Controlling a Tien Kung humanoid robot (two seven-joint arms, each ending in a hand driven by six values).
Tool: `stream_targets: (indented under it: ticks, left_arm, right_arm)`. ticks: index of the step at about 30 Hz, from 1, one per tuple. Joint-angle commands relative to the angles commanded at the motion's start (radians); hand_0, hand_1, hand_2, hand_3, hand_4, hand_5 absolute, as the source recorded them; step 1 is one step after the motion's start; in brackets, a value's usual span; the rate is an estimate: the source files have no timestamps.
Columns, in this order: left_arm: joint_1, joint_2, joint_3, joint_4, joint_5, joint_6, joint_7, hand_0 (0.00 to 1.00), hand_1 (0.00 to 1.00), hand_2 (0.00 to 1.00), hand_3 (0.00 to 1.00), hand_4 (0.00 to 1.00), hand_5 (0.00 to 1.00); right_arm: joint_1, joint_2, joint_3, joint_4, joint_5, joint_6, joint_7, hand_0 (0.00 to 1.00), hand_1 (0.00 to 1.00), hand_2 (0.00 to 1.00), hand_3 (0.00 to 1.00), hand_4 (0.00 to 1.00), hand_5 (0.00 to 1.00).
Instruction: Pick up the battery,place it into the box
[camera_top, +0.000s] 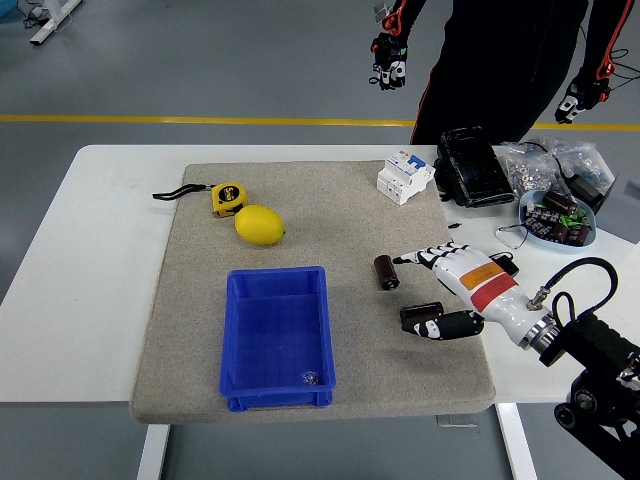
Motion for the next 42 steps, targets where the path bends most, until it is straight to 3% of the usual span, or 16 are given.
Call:
stream_targets:
  ticks: [5, 6, 11, 12, 15, 23, 24, 35, 36, 41, 42]
  left_arm:
    - [0.002, 0.003, -0.001, -0.002, 0.004, -0.002, 0.002, 0.738, 0.714, 0.734, 0.589, 0.652, 0.57]
    - [0.002, 0.003, 0.0, -0.002, 0.003, -0.002, 0.002, 0.738, 0.712, 0.73, 0.588, 0.651, 0.571]
    - [0.0, 0.002, 0.005, -0.003, -0.004, -0.001, 0.001, 0.738, 0.712, 0.73, 0.588, 0.651, 0.571]
    - [0.0, 0.002, 0.005, -0.003, -0.004, -0.001, 0.001, 0.736, 0.711, 0.729, 0.589, 0.653, 0.573]
    - [-0.003, 0.003, 0.002, -0.003, 0.002, -0.003, 0.002, 0.736, 0.711, 0.729, 0.589, 0.653, 0.573]
    - [-0.006, 0.003, -0.007, -0.004, 0.019, -0.007, 0.006, 0.736, 0.708, 0.729, 0.59, 0.652, 0.572]
    - [-0.006, 0.003, -0.008, -0.004, 0.02, -0.007, 0.006, 0.735, 0.706, 0.729, 0.591, 0.652, 0.571]
    - [-0.007, 0.001, -0.018, -0.005, 0.035, -0.008, 0.01, 0.734, 0.706, 0.727, 0.591, 0.653, 0.571]
    - [-0.007, 0.001, -0.018, -0.005, 0.035, -0.008, 0.01, 0.734, 0.705, 0.726, 0.591, 0.651, 0.57]
    - [-0.007, 0.001, -0.022, -0.006, 0.041, -0.009, 0.011, 0.734, 0.705, 0.726, 0.591, 0.651, 0.57]
    - [-0.007, 0.001, -0.022, -0.006, 0.041, -0.009, 0.011, 0.733, 0.705, 0.726, 0.591, 0.651, 0.57]
  right_arm:
    - [0.037, 0.025, -0.052, -0.08, 0.038, -0.006, 0.006, 0.711, 0.696, 0.764, 0.768, 0.938, 0.34]
    - [0.042, 0.03, -0.058, -0.093, 0.045, -0.009, 0.008, 0.683, 0.656, 0.725, 0.707, 0.917, 0.324]
    - [0.065, 0.056, -0.094, -0.174, 0.088, -0.014, 0.016, 0.683, 0.656, 0.725, 0.707, 0.917, 0.324]
    - [0.068, 0.059, -0.099, -0.185, 0.093, -0.014, 0.017, 0.663, 0.629, 0.699, 0.626, 0.872, 0.307]
    - [0.076, 0.063, -0.113, -0.215, 0.105, -0.013, 0.018, 0.663, 0.629, 0.699, 0.626, 0.872, 0.307]
    - [0.1, 0.066, -0.148, -0.274, 0.13, -0.016, 0.027, 0.638, 0.623, 0.677, 0.604, 0.854, 0.304]
    - [0.101, 0.067, -0.149, -0.278, 0.132, -0.017, 0.029, 0.601, 0.597, 0.608, 0.567, 0.821, 0.297]
    - [0.107, 0.082, -0.16, -0.334, 0.162, -0.023, 0.039, 0.568, 0.575, 0.6, 0.554, 0.804, 0.296]
    - [0.108, 0.082, -0.16, -0.335, 0.163, -0.023, 0.04, 0.468, 0.506, 0.567, 0.533, 0.77, 0.286]
    - [0.109, 0.084, -0.162, -0.351, 0.172, -0.022, 0.042, 0.468, 0.506, 0.567, 0.533, 0.77, 0.286]
    - [0.109, 0.084, -0.162, -0.353, 0.173, -0.022, 0.042, 0.39, 0.469, 0.533, 0.51, 0.742, 0.283]
